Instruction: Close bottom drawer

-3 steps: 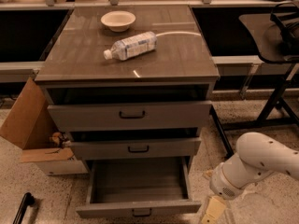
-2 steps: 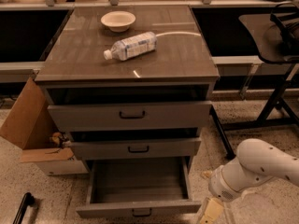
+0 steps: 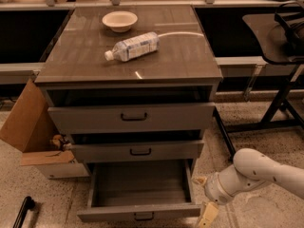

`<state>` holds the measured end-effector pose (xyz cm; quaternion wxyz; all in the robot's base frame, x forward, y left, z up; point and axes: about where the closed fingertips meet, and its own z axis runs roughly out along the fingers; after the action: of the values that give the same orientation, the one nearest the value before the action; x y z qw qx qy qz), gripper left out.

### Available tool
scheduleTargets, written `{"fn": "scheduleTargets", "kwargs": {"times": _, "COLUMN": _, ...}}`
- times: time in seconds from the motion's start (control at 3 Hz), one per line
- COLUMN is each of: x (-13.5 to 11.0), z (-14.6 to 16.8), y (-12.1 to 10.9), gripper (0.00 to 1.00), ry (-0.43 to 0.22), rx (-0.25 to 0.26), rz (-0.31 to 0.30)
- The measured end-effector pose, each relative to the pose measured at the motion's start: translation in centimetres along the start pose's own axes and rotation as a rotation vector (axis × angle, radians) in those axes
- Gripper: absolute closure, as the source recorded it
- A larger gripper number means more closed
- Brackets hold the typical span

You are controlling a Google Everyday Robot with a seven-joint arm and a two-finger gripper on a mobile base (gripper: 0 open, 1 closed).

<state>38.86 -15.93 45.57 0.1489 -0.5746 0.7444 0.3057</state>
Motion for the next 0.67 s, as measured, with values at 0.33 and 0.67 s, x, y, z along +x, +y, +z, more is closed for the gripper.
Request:
{"fn": "scheduleTargets", "kwargs": {"times": 0.33, "x": 0.00, "z": 0.01, "y": 0.00, "gripper": 0.00, "ry": 0.000, "rx": 0.000, "rz": 0.000}}
{"fn": "scheduleTargets", "kwargs": {"times": 0.67, "x": 0.50, "z": 0.98, "y": -0.19, "gripper": 0.00, "ry": 0.042, "rx": 0.005, "rz": -0.048}}
